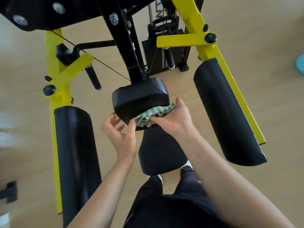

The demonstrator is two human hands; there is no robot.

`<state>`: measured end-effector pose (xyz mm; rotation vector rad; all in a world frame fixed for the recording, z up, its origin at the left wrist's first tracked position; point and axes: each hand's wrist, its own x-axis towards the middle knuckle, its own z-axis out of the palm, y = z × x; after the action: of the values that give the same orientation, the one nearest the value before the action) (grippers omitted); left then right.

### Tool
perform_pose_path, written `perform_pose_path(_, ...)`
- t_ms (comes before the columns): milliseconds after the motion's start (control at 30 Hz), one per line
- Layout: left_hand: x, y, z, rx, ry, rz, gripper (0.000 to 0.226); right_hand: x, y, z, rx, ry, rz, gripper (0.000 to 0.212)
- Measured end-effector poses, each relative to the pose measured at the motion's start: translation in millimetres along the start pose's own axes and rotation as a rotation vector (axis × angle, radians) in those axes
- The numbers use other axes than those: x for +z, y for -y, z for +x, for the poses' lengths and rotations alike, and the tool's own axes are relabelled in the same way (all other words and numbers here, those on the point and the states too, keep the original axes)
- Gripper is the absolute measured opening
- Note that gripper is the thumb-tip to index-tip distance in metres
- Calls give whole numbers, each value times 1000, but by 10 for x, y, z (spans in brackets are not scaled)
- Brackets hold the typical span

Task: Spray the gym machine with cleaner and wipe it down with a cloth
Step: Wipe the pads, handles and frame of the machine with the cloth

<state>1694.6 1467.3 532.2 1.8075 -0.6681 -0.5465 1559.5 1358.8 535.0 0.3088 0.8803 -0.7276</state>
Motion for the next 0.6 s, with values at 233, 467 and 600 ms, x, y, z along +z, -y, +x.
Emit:
perform_pose_path(233,267,75,-135,-625,178,-168,18,-109,-157,189,92,-30,-21,78)
perform_pose_path(467,381,234,22,-700,116,-214,7,-255,-111,322,191,133,6,89)
perform_pose_path(600,279,94,19,-735,-61,-436,8,-279,137,84,125,115,-150,68)
